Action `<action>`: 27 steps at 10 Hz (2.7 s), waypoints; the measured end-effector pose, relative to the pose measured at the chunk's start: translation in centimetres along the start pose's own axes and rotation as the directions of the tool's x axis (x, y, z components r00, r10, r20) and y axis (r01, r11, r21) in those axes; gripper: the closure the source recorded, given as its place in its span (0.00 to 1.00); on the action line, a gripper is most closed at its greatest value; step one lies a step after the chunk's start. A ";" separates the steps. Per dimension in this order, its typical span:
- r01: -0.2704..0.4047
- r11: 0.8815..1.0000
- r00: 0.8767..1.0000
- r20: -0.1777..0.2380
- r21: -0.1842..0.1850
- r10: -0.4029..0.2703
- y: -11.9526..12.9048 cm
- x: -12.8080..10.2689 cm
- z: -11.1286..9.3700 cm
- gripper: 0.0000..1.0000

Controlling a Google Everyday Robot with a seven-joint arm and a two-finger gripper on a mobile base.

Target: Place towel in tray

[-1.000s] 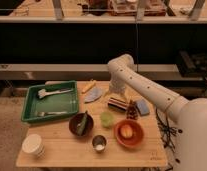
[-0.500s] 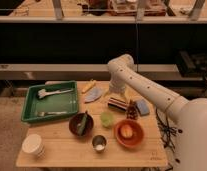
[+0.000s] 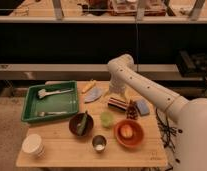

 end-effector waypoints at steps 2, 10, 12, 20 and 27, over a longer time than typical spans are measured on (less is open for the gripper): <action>0.002 0.999 1.000 -0.023 0.036 -0.001 -0.5 0.2 -0.3 0.20; 0.161 0.930 0.972 -0.214 0.331 -0.092 -13.2 5.6 -1.5 0.20; 0.191 0.953 0.965 -0.222 0.233 -0.139 -14.5 6.9 1.1 0.20; 0.215 0.975 0.970 -0.128 0.050 -0.207 -15.0 7.7 9.3 0.42; 0.218 0.971 0.973 -0.093 0.097 -0.209 -14.5 6.9 8.3 1.00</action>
